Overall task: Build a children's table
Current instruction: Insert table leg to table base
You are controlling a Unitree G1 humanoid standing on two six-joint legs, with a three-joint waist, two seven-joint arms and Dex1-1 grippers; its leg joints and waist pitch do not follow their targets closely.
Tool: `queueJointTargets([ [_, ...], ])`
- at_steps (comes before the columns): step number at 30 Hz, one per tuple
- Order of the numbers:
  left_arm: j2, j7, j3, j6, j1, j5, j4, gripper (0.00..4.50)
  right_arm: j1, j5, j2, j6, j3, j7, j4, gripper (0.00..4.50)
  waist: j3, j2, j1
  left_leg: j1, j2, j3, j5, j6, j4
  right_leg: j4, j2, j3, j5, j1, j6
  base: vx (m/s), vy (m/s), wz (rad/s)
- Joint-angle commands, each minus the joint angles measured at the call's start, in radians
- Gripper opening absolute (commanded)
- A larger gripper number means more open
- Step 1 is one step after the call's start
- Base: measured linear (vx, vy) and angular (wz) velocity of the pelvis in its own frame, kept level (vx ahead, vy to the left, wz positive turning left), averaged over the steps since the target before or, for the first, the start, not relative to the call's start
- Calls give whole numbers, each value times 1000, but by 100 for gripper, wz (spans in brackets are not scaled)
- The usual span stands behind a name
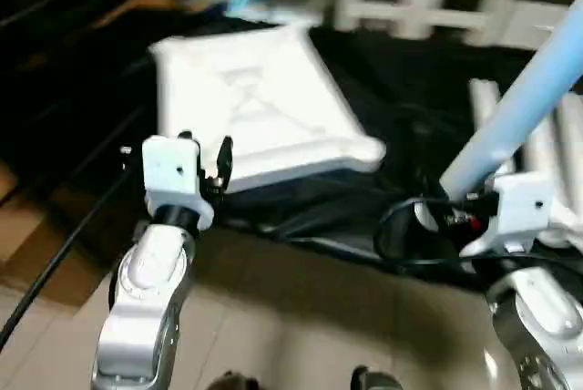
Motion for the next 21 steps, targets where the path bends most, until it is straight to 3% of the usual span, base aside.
queueJointTargets([
  [1,-3,2,-12,0,-1,7,17,300,3,8,-4,22,-4,5,-11,191,-27,10,61,-78,91,81,-917,46,-244,211,40,-136,-169,97,-61,-102,130,-71],
  [2,-6,10,-12,0,1,12,17,300,2,11,-5,28,-3,7,-10,191,-19,-15,71,-137,68,36,-886,54,-230,211,28,-119,-178,151,-22,-86,29,-48],
  [3,-10,18,-12,-1,2,17,17,300,2,14,-7,32,-3,10,-9,191,-84,-38,65,-88,58,18,-533,5,-103,148,-33,36,-587,158,114,42,-72,-15],
  [4,-36,37,14,6,5,-7,14,300,2,13,-11,37,2,15,-5,191,-103,-96,43,-26,32,-42,-305,-13,55,-37,-123,87,-860,51,218,42,-72,-15],
  [5,-52,61,32,1,7,-5,13,300,1,14,-17,45,8,22,0,191,-72,-58,64,-130,-44,-181,-9,43,101,-78,-131,125,-655,110,102,67,-6,1],
  [6,-53,63,33,0,7,-5,13,300,1,15,-17,45,8,22,0,191,-65,-51,73,-113,-27,-180,13,25,52,-64,-98,88,-546,97,54,27,80,3],
  [7,-47,62,29,10,8,5,8,300,-1,13,-21,47,13,27,3,191,-86,-19,61,-61,5,-179,80,-29,-25,-6,-5,12,-191,82,-83,27,80,3],
  [8,-30,57,13,11,8,28,3,300,-5,14,-24,49,15,31,5,191,-84,-18,55,-32,23,-189,86,-27,-33,10,34,5,-40,53,-116,12,84,17],
  [9,-25,57,3,16,10,40,-2,300,-11,17,-27,51,16,36,9,191,-103,8,40,-6,47,-215,192,-12,-40,30,39,2,177,60,-154,5,89,8],
  [10,-23,67,-5,34,13,57,-7,300,-17,20,-33,52,16,42,13,191,-102,9,34,-8,46,-215,245,4,-43,25,34,-2,234,68,-168,5,89,8],
  [11,-23,72,-6,41,13,60,-7,300,-19,20,-34,53,16,44,14,191,-105,18,38,-15,29,-201,365,58,-34,8,25,-5,315,75,-174,23,83,-5],
  [12,-16,66,-18,16,18,66,-6,300,-23,22,-40,52,14,53,17,191,-98,9,39,-20,30,-196,350,65,-40,-1,19,-4,305,79,-176,16,77,-3],
  [13,-12,60,-25,-2,22,68,-6,300,-25,22,-44,51,12,58,19,191,-93,5,40,-33,23,-184,271,65,-48,-14,7,-2,283,91,-184,16,77,-3],
  [16,-33,80,-7,-7,30,76,-7,300,-39,33,-63,52,-2,73,33,191,-88,-9,37,-43,23,-171,122,67,-65,-26,-10,3,269,106,-198,-1,22,-1],
  [17,-40,86,-2,-12,30,74,-7,300,-43,38,-64,52,-10,76,36,191,-84,-8,32,-42,27,-170,47,65,-73,-33,-15,2,242,107,-210,0,0,0],
  [21,-43,97,2,-19,24,60,-12,300,-52,42,-66,52,-20,81,41,191,-74,-14,26,-45,30,-167,-71,58,-86,-46,-21,7,163,105,-209,0,0,0],
])
